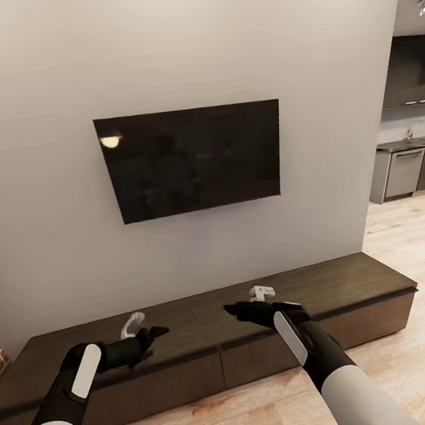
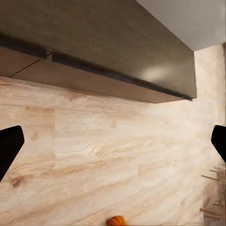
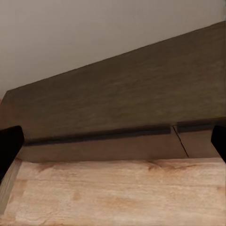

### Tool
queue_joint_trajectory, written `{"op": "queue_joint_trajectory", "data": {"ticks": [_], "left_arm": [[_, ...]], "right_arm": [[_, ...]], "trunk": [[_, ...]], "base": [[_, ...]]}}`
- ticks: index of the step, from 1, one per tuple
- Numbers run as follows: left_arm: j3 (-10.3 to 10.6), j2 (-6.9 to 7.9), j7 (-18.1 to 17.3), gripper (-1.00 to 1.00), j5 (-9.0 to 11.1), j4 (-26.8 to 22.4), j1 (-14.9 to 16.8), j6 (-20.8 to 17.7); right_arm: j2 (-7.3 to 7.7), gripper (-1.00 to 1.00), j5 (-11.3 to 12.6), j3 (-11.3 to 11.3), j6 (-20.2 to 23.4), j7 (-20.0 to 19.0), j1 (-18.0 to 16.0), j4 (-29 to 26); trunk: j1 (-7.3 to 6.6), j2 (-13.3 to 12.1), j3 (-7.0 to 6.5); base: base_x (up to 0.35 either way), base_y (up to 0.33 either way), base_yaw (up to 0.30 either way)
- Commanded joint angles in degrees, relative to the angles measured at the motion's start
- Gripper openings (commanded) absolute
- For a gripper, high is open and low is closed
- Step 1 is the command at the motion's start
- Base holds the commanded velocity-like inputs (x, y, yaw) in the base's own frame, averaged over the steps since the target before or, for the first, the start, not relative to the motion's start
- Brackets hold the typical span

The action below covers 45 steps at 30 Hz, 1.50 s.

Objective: Place each of the two pumpkins and all three candles from the living room inside a cabinet in the living room (use any cabinet), then make sure every cabinet is closed, and position the cauldron so it is next to a table in the living room.

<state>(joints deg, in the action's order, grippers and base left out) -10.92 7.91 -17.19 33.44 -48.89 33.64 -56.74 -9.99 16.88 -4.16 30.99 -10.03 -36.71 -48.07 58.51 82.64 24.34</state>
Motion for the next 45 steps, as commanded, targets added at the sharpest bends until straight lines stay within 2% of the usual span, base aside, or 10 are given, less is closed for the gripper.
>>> {"op": "queue_joint_trajectory", "data": {"ticks": [1,9,20,21,22,23,24,29,35,45], "left_arm": [[-0.1,0.49,-3.2,1.00,-0.5,-0.2,-0.1,-0.3],[0.1,4.36,-23.1,1.00,-0.5,0.2,-0.5,-0.5],[0.1,4.42,-24.0,1.00,-0.5,0.2,-0.8,-0.5],[0.1,4.41,-24.0,1.00,-0.5,0.2,-0.8,-0.5],[0.1,4.36,-24.1,1.00,-0.5,0.1,-0.9,-0.5],[0.2,4.35,-24.1,1.00,-0.5,0.1,-0.9,-0.5],[0.3,4.34,-24.1,1.00,-0.4,0.0,-0.9,-0.5],[0.5,4.37,-26.5,1.00,-0.4,-0.3,-0.9,-0.5],[0.6,4.47,-29.6,1.00,-0.6,-0.3,-1.3,-0.5],[0.6,4.48,-29.7,1.00,-0.6,-0.3,-1.3,-0.5]], "right_arm": [[0.00,1.00,0.4,0.0,0.2,0.1,0.0,0.0],[0.00,1.00,1.2,0.0,0.4,0.6,0.0,0.1],[0.00,1.00,2.1,0.2,0.1,0.4,0.0,1.1],[0.00,1.00,3.2,0.4,0.1,0.4,0.0,2.2],[0.00,1.00,6.3,1.9,-0.1,0.2,0.0,5.0],[0.00,1.00,7.4,2.5,-0.1,0.2,0.0,5.9],[0.43,1.00,10.2,4.5,-0.2,0.0,0.0,8.5],[1.84,1.00,13.9,6.9,-0.4,-0.2,0.0,11.4],[1.99,1.00,14.6,7.2,-1.9,-0.1,0.0,11.4],[1.98,1.00,14.6,10.0,-2.2,-0.1,0.0,11.7]], "trunk": [[0.00,0.0,0.07],[0.00,0.0,0.01],[0.00,0.0,-0.09],[0.00,0.0,-0.09],[0.00,0.0,-0.09],[0.00,0.0,-0.09],[0.00,0.0,-0.09],[0.00,0.0,-0.09],[0.88,1.6,0.63],[3.07,5.7,2.42]], "base": [[0.000,0.000,0.000],[0.000,0.000,0.000],[0.000,0.000,0.000],[0.000,0.000,0.000],[0.000,0.000,0.000],[0.000,0.000,0.000],[0.000,0.000,0.000],[0.000,0.000,0.000],[0.000,0.000,0.000],[0.000,0.000,0.000]]}}
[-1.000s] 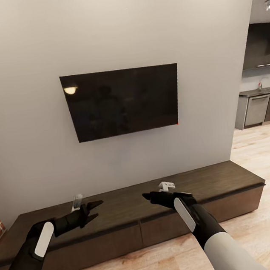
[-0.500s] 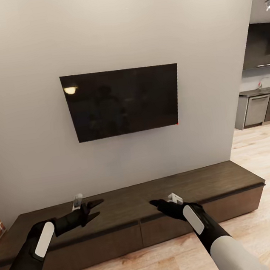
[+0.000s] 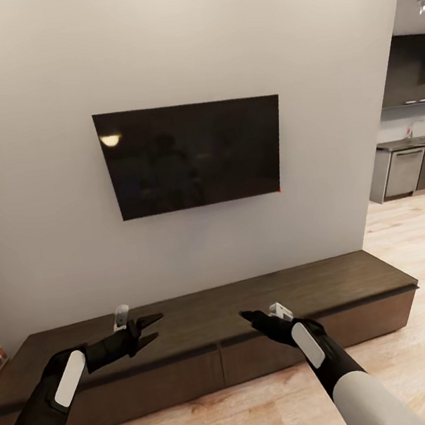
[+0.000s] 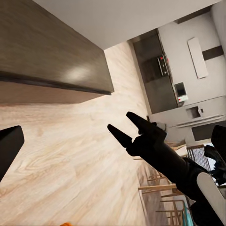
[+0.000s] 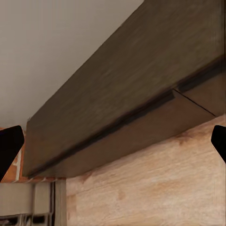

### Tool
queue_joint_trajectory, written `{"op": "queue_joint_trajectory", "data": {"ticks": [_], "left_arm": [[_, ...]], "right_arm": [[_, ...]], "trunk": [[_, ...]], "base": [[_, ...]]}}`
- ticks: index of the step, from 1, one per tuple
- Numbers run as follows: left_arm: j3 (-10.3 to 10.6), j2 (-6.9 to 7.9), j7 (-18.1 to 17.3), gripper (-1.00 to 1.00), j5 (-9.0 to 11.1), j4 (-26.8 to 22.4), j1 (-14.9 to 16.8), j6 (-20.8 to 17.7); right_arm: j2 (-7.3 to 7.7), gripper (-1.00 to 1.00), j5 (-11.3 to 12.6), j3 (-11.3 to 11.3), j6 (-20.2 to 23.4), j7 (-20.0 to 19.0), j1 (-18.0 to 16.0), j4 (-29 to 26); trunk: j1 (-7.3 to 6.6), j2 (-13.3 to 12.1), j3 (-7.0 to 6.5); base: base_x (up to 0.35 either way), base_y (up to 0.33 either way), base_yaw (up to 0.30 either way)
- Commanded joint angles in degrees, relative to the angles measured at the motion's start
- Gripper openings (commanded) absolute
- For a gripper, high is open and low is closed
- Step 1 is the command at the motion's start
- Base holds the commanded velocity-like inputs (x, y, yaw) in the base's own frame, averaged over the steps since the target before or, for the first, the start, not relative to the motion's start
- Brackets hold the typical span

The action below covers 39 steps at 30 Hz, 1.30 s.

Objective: Place each of the two pumpkins and all three candles from the living room inside a cabinet in the living room (use any cabinet), then make sure every cabinet is closed, and position the cauldron so it is next to a table in the living room.

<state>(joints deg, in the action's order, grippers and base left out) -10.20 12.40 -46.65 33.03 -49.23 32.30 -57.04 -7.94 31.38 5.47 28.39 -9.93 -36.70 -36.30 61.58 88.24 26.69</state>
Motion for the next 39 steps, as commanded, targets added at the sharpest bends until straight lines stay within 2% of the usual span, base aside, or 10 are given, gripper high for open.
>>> {"op": "queue_joint_trajectory", "data": {"ticks": [1,3,8,10,14,18,23,27,31,39], "left_arm": [[-0.1,-0.01,-0.3,1.00,-0.2,0.0,0.0,-0.2],[-0.1,-0.01,-0.3,1.00,-0.2,0.0,0.0,-0.2],[0.4,-0.12,-0.4,1.00,-0.2,-0.1,0.0,-0.2],[1.4,-0.11,-1.4,1.00,-0.2,-0.1,0.0,-0.2],[2.7,-0.04,-4.6,1.00,-0.2,-0.1,0.0,-0.2],[3.0,0.00,-5.8,1.00,-0.2,-0.1,0.0,-0.2],[3.2,0.06,-7.9,1.00,0.0,-0.2,-0.5,-0.3],[3.8,0.01,-12.0,1.00,-0.1,-0.3,-0.7,-0.2],[6.0,0.00,-15.9,1.00,0.0,-0.3,-0.7,-0.3],[10.7,-0.05,-25.4,1.00,-0.1,-0.2,-0.7,-0.2]], "right_arm": [[-0.07,1.00,0.1,1.5,0.3,-0.2,0.0,0.2],[-0.01,1.00,0.1,4.1,0.1,-0.3,0.0,0.5],[0.50,1.00,-0.1,15.5,-1.8,-0.5,0.0,3.0],[0.56,1.00,-0.4,16.6,-5.0,-0.4,0.0,5.3],[0.53,1.00,-0.7,17.2,-12.0,-0.2,0.0,6.8],[0.51,1.00,-0.1,17.7,-13.7,-2.5,0.0,7.5],[0.74,1.00,0.4,18.0,-14.7,-16.4,0.0,15.7],[3.51,1.00,0.3,17.9,-15.0,-21.7,0.0,21.9],[5.57,1.00,0.4,17.9,-15.0,-28.7,0.0,24.9],[5.94,1.00,1.4,18.2,-15.7,-30.1,0.0,25.6]], "trunk": [[0.22,0.5,0.25],[0.66,1.3,0.61],[1.76,3.3,1.51],[2.20,4.1,1.87],[3.08,5.7,2.58],[3.96,7.3,3.30],[5.06,9.3,4.20],[5.93,10.9,4.92],[6.81,12.5,5.64],[8.57,15.7,7.07]], "base": [[0.000,0.000,0.000],[0.000,0.000,0.000],[0.000,0.000,0.000],[0.000,0.000,0.000],[0.000,0.000,0.000],[0.000,0.000,0.000],[0.000,0.000,0.000],[0.000,0.000,0.000],[0.000,0.000,0.000],[0.000,0.000,0.000]]}}
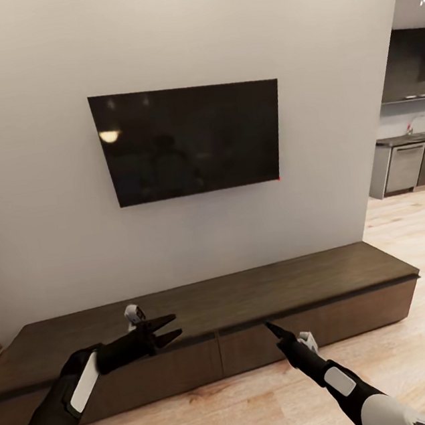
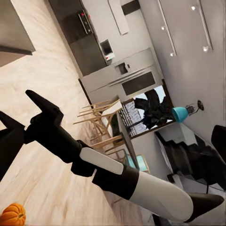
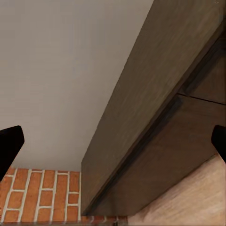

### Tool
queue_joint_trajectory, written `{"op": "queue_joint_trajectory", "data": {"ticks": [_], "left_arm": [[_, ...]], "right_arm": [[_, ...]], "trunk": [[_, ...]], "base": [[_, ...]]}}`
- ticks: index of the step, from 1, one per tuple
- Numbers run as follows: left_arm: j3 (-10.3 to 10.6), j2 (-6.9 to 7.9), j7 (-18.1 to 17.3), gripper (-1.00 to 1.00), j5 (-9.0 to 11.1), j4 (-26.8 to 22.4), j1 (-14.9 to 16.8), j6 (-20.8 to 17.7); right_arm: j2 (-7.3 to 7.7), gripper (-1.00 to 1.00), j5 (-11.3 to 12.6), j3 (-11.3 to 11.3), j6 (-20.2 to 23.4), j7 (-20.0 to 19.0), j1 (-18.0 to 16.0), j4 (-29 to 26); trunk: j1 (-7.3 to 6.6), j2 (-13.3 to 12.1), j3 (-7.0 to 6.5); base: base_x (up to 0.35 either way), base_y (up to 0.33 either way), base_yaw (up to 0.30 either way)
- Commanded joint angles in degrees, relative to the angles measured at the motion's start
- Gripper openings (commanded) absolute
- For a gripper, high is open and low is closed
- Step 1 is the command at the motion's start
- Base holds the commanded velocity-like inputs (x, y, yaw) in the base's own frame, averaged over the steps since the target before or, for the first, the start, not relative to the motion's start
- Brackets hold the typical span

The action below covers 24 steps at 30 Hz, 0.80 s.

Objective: Place each of the two pumpkins and all three candles from the living room inside a cabinet in the living room (use any cabinet), then make sure every cabinet is closed, and position the cauldron so it is next to a table in the living room.

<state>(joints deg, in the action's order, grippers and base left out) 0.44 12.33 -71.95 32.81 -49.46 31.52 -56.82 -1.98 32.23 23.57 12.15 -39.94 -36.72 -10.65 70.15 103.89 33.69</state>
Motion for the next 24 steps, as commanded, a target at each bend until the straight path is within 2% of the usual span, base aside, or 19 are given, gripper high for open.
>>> {"op": "queue_joint_trajectory", "data": {"ticks": [1,7,24], "left_arm": [[0.2,0.01,-0.5,1.00,0.2,0.1,0.0,-0.4],[0.4,0.01,-1.1,1.00,0.2,0.1,0.1,-0.4],[0.4,0.02,-1.2,1.00,0.4,0.4,0.0,-0.4]], "right_arm": [[-0.05,1.00,1.4,0.1,0.2,-0.1,0.0,-0.1],[0.06,1.00,3.8,0.0,-0.2,0.0,0.0,-0.1],[0.32,1.00,4.1,-0.1,-0.4,0.1,0.0,-0.3]], "trunk": [[0.22,0.4,0.25],[1.54,2.9,1.32],[5.27,9.7,4.37]], "base": [[0.000,0.000,0.000],[0.000,0.000,0.000],[0.000,0.000,0.000]]}}
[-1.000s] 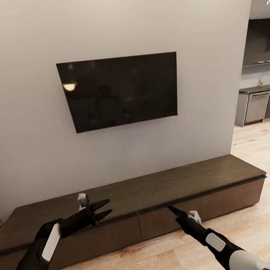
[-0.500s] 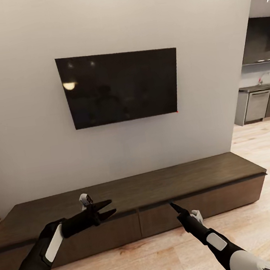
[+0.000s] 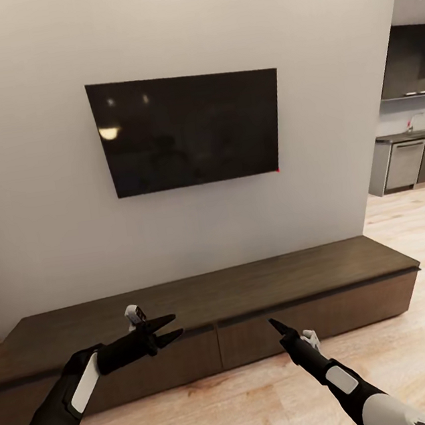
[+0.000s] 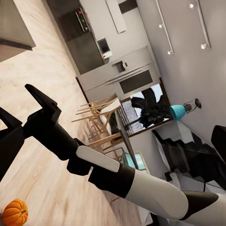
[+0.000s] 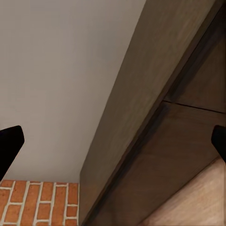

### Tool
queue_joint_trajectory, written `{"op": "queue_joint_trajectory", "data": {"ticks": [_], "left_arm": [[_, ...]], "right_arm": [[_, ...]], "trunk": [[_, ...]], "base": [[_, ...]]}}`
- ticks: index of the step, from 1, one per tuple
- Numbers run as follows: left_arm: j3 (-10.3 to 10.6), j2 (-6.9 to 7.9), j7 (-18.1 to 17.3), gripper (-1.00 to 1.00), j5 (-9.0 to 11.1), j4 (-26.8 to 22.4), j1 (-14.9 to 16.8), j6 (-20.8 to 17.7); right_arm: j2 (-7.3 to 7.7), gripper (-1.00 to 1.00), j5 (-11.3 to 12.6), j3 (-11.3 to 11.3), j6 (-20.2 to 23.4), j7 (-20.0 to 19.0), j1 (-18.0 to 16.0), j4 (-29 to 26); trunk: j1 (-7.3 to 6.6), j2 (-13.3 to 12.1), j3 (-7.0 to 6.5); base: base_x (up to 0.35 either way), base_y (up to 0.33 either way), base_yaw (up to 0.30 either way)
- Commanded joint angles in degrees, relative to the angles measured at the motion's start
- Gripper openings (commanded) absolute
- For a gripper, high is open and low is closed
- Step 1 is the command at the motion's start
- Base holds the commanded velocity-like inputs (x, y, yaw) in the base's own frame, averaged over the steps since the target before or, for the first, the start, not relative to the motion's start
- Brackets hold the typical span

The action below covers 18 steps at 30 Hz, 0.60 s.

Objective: Place each of the two pumpkins and all three candles from the living room inside a cabinet in the living room (use any cabinet), then make sure every cabinet is closed, and position the cauldron so it is next to a table in the living room.

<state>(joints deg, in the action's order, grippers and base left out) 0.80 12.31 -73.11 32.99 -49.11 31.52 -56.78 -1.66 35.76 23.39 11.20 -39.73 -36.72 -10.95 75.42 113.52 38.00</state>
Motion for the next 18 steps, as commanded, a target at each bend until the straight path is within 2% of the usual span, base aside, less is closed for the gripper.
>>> {"op": "queue_joint_trajectory", "data": {"ticks": [1,5,8,10,12,15,18], "left_arm": [[0.1,0.05,-0.1,1.00,0.2,0.0,0.0,-0.4],[0.1,0.04,-0.4,1.00,0.3,-0.1,0.0,-0.4],[0.8,-0.05,-2.4,1.00,0.2,-0.2,0.0,-0.4],[2.5,-0.14,-5.0,1.00,0.1,-0.3,0.0,-0.4],[5.0,-0.28,-7.4,1.00,0.1,-0.3,0.0,-0.4],[7.9,-0.47,-8.8,1.00,0.2,-0.4,0.0,-0.4],[8.3,-0.44,-9.1,1.00,0.3,-0.3,0.0,-0.4]], "right_arm": [[-0.01,1.00,0.6,0.1,0.6,0.0,0.0,0.0],[0.12,1.00,0.8,0.2,0.8,0.0,0.0,0.5],[0.19,1.00,0.9,0.2,1.1,-0.1,0.0,0.6],[0.32,1.00,0.9,0.2,1.6,-0.7,0.0,0.6],[0.61,1.00,0.9,0.3,3.4,-2.3,0.0,0.5],[0.90,1.00,1.3,0.3,6.6,-5.0,0.0,0.5],[0.96,1.00,3.2,0.2,7.2,-5.3,0.0,0.6]], "trunk": [[0.22,0.4,0.24],[1.10,2.0,0.96],[1.76,3.3,1.50],[2.19,4.1,1.86],[2.63,4.9,2.22],[3.29,6.1,2.76],[3.95,7.3,3.30]], "base": [[0.000,0.000,0.000],[0.000,0.000,0.000],[0.000,0.000,0.000],[0.000,0.000,0.000],[0.000,0.000,0.000],[0.000,0.000,0.000],[0.000,0.000,0.000]]}}
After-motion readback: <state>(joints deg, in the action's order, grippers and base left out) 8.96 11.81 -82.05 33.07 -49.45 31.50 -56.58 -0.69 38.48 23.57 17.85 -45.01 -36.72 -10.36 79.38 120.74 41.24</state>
